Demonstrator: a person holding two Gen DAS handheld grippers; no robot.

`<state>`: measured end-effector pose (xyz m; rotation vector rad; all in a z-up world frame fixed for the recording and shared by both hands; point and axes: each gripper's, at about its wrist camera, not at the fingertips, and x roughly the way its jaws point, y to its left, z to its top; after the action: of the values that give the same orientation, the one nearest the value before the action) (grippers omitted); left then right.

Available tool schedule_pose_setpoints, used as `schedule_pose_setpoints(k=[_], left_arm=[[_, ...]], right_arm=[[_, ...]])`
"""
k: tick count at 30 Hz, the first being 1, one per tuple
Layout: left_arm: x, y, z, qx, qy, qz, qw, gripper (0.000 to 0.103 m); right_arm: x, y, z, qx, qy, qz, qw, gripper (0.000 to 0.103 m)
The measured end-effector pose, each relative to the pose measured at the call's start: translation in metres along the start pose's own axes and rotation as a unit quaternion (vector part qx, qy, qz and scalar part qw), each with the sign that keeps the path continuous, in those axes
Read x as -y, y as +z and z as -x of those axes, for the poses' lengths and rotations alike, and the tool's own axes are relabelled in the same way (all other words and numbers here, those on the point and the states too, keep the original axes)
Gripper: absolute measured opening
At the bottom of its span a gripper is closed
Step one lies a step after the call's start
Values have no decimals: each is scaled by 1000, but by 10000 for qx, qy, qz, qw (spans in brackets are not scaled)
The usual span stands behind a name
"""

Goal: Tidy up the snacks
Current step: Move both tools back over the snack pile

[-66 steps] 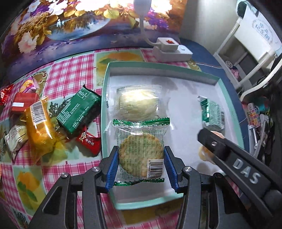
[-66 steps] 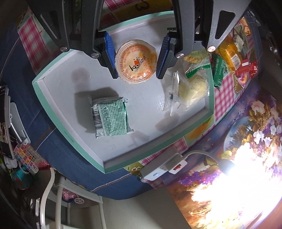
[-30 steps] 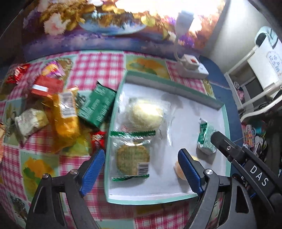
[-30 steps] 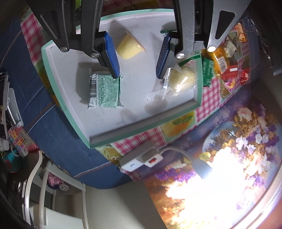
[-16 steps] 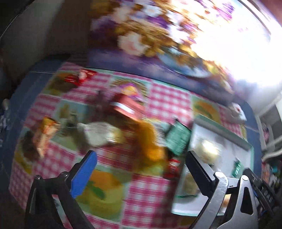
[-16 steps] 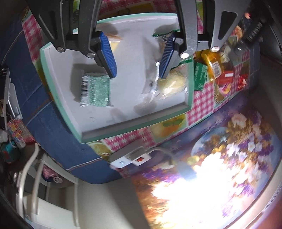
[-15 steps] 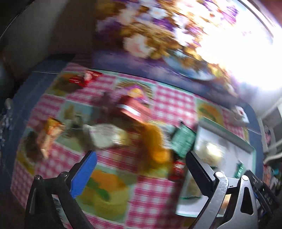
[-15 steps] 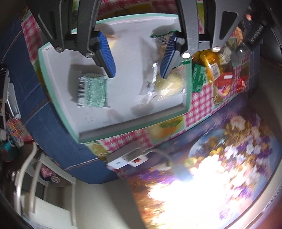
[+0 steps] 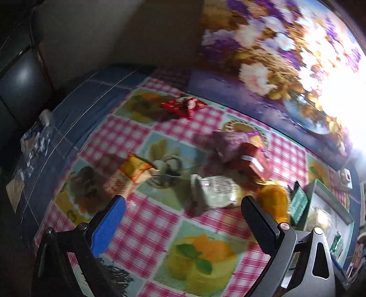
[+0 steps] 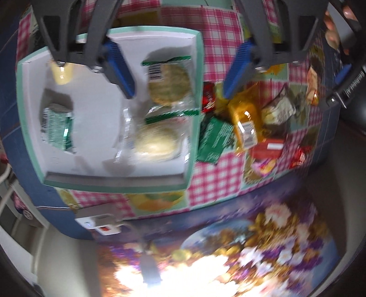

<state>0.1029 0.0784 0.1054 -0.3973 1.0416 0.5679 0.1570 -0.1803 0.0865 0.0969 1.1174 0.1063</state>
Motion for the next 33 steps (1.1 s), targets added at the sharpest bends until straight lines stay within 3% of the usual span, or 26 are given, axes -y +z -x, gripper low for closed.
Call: schedule_pose_setpoints(k=[5, 8, 15, 22, 27, 33], left_arm=[[-28, 5, -8, -71, 130, 312, 9994, 101], [-41, 9, -10, -66, 327, 325, 9989, 101], [-71, 21, -17, 3, 560, 464, 9973, 101], [-90, 27, -39, -215, 157, 585, 9979, 101], [-111, 32, -49, -199, -42, 915, 9956, 101], [-121, 33, -72, -382, -174, 1073, 9933, 101]], right_arm=[[-16, -3, -7, -57, 21, 274, 9996, 94], [-20, -5, -12, -84, 49, 343, 9994, 103], [-28, -6, -18, 74, 161, 423, 9989, 103], [-41, 0, -13, 526, 300, 574, 9965, 103], [-47, 6, -24, 378, 484, 620, 9962, 103], [-64, 11, -38, 299, 371, 968, 9942, 103]])
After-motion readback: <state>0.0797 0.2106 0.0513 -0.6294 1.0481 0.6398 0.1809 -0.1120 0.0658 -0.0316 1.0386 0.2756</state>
